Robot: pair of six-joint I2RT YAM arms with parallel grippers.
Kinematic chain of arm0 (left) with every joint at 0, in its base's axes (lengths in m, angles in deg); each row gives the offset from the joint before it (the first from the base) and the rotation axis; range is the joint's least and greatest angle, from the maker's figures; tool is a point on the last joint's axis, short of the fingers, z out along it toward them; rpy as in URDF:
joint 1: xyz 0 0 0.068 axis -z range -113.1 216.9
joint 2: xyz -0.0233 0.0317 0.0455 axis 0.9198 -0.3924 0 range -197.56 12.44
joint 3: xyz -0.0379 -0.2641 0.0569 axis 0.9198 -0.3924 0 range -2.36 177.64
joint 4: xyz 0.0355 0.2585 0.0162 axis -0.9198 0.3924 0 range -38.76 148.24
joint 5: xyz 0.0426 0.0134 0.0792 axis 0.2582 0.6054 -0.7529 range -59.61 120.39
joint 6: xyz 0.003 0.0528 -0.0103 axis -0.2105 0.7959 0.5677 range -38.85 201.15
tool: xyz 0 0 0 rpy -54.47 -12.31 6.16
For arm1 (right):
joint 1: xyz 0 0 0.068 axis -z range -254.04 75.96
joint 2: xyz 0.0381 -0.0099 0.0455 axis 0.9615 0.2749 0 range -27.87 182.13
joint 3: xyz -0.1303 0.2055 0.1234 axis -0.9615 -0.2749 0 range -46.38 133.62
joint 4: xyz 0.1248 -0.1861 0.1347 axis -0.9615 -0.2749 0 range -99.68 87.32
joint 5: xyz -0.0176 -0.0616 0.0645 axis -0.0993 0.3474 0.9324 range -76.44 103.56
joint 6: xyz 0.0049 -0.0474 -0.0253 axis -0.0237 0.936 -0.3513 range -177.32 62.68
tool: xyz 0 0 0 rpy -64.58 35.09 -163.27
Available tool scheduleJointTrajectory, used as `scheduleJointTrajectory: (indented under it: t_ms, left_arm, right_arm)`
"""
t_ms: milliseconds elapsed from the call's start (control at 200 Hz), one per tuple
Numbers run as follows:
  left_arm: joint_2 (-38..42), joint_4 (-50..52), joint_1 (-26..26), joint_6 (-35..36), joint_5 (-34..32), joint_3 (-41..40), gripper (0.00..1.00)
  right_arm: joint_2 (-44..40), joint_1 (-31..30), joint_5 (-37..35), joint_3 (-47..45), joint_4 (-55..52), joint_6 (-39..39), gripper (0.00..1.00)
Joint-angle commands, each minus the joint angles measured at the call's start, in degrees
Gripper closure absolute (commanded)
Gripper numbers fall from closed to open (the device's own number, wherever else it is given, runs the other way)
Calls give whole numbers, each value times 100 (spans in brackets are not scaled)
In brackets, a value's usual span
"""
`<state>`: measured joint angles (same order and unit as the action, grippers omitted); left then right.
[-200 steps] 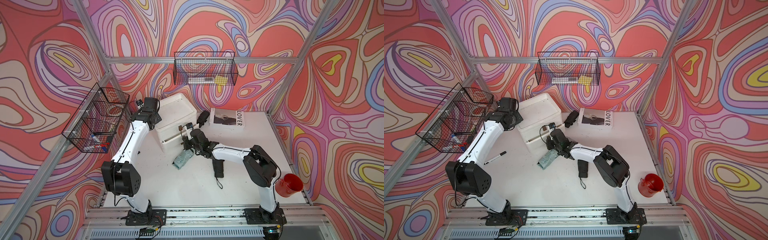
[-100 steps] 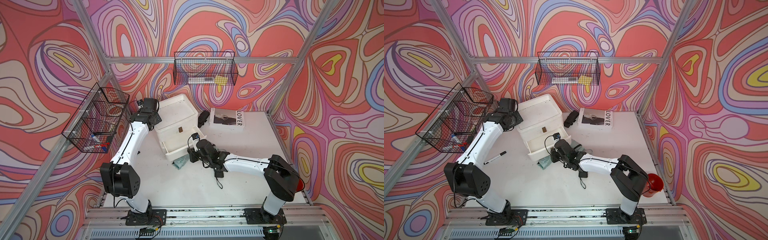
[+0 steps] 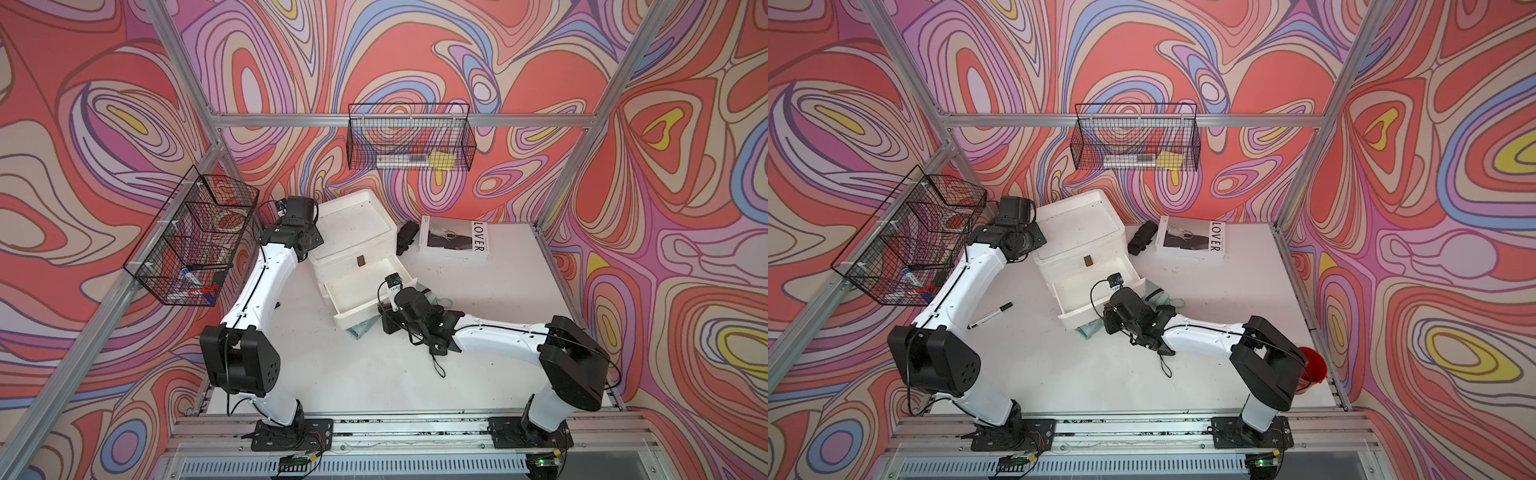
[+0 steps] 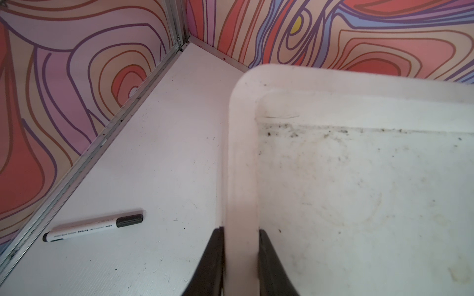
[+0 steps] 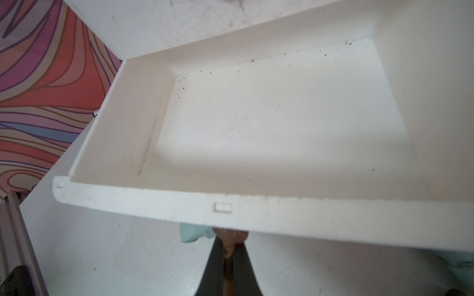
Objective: Place the umbrella in the drawer by color
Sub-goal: Open the drawer in the storage box.
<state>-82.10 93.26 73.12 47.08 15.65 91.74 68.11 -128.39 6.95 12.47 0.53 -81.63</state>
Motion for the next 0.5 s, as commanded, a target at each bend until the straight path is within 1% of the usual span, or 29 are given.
scheduleJointTrajectory:
  t_ms: [0, 60, 150, 295, 356, 406, 446, 496]
  left_arm:
    - [-273, 372, 12, -294, 562, -256, 100]
    - [-280, 347, 11, -295, 513, -277, 100]
    - [-292, 291, 11, -304, 401, -324, 100]
    - [-319, 248, 2, -276, 370, -331, 100]
    - [-311, 245, -6, -281, 420, -320, 100]
    - [-301, 235, -7, -264, 485, -318, 100]
    - [-272, 221, -7, -230, 543, -307, 95]
    - [-222, 181, -7, -163, 639, -318, 86]
  right_arm:
    - [-92, -59, 129, -24, -77, 29, 94]
    - [-24, -61, 161, 47, -136, 9, 81]
    - [19, -60, 169, 184, -321, -2, 67]
    - [-221, -66, 80, 315, -787, -11, 55]
    - [-438, -63, -19, 349, -1073, -3, 52]
    - [-678, -65, -178, 310, -1308, 3, 48]
    - [-875, -58, -410, 263, -1522, -12, 43]
    - [-1108, -61, -771, 180, -1785, 14, 39]
